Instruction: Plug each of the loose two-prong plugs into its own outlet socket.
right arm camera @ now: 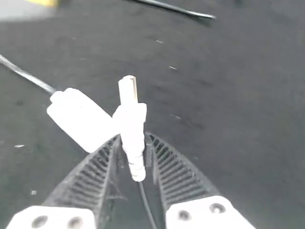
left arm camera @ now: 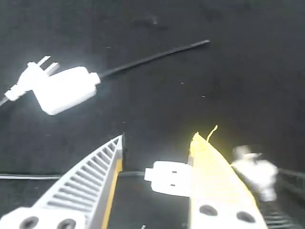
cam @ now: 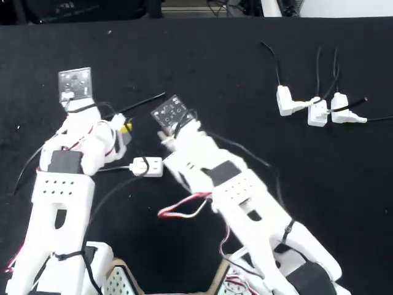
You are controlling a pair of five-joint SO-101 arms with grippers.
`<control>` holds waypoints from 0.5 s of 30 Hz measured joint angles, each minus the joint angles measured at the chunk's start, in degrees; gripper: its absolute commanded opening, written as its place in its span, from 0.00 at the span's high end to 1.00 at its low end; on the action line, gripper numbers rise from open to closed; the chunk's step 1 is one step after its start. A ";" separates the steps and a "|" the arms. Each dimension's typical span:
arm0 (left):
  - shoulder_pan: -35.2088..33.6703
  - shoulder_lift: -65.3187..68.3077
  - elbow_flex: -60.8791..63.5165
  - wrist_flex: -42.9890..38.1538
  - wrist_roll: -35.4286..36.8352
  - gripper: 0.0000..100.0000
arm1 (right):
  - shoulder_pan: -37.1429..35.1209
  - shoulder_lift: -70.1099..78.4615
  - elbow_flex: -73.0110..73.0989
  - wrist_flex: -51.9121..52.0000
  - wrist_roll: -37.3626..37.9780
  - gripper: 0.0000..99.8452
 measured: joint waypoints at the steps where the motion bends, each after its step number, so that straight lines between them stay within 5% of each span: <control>1: 0.88 0.00 0.00 0.00 0.53 0.78 | -1.32 0.00 0.35 -0.70 -0.26 0.99; 15: 3.08 -4.75 11.78 -8.88 1.05 0.78 | -6.86 -4.40 2.90 -2.02 -0.97 0.99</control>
